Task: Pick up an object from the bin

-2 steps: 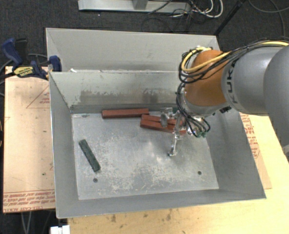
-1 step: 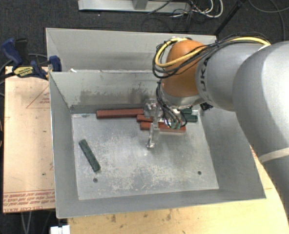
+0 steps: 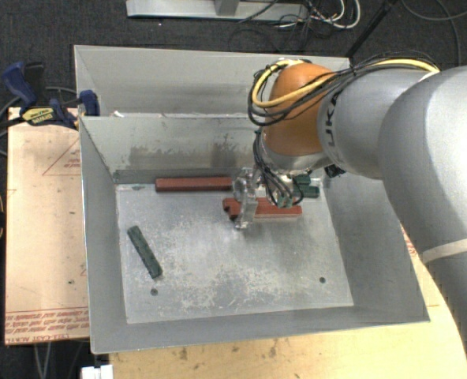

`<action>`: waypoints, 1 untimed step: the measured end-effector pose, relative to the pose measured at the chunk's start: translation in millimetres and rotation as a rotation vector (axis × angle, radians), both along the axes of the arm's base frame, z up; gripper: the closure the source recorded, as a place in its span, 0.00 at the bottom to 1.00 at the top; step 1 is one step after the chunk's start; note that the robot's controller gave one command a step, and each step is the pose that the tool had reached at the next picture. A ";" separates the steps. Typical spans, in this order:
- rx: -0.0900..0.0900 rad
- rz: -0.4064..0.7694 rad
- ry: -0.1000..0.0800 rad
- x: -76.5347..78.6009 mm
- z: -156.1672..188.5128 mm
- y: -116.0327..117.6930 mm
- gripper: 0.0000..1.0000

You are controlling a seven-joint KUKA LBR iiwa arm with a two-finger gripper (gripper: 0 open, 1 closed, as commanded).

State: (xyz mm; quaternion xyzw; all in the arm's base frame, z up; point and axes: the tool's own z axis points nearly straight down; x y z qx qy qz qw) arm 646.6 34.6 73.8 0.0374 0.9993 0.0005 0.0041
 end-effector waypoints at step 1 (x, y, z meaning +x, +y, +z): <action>-0.001 0.053 -0.005 6.4 176.2 2.9 1.00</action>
Offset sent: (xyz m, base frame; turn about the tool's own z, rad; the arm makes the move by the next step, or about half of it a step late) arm 0.0039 0.0021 0.1704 -0.0530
